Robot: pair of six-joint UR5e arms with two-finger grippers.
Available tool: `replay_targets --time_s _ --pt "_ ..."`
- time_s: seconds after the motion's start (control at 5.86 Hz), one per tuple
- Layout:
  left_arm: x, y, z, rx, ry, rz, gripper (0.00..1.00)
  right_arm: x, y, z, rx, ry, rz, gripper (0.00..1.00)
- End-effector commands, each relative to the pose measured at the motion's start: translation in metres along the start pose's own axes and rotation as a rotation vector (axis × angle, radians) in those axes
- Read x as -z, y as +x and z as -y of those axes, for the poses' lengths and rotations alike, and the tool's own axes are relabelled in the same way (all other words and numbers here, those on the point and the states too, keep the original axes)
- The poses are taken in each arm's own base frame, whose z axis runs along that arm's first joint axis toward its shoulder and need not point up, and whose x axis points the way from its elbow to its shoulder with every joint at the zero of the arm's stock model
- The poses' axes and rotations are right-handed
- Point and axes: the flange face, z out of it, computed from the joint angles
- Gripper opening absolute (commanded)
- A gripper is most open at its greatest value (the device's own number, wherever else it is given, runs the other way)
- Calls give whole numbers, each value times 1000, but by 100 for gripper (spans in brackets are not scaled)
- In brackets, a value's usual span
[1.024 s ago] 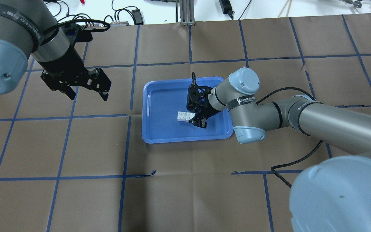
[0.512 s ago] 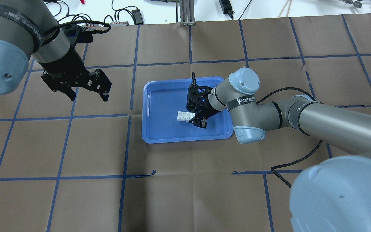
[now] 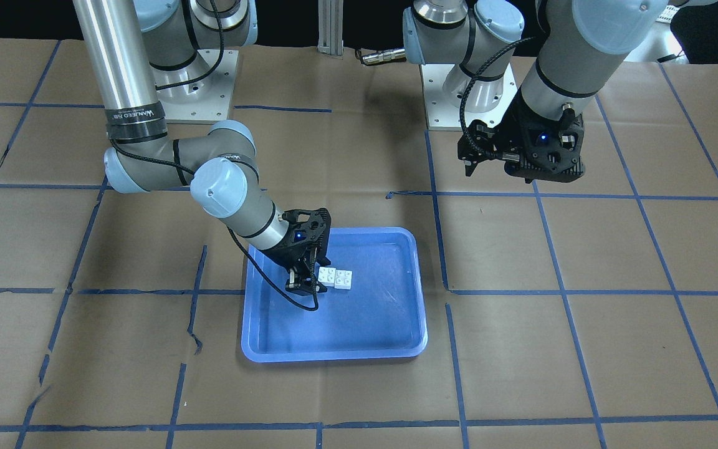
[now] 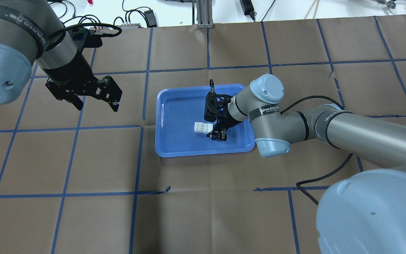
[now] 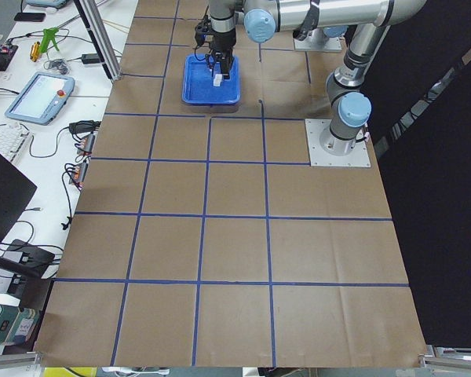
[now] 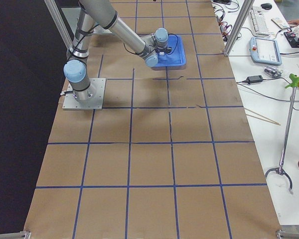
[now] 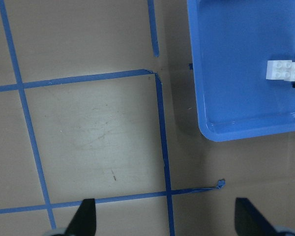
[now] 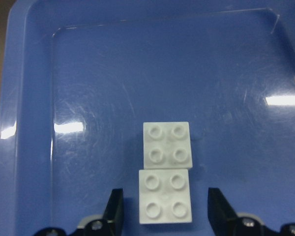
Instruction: Assemble white blocks and place on blue tray
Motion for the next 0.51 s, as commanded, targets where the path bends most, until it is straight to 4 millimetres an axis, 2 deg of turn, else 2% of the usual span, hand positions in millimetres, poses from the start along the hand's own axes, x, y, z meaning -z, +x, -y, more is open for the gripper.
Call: replay_targets --time_s 0.0,0.17,0.34 --pt "0 0 0 0 0 0 99 2 2 2 3 1 -8 99" --pt "0 0 0 0 0 0 99 10 6 5 7 3 -23 100" --pt "0 0 0 0 0 0 99 28 18 9 -2 2 -58 100"
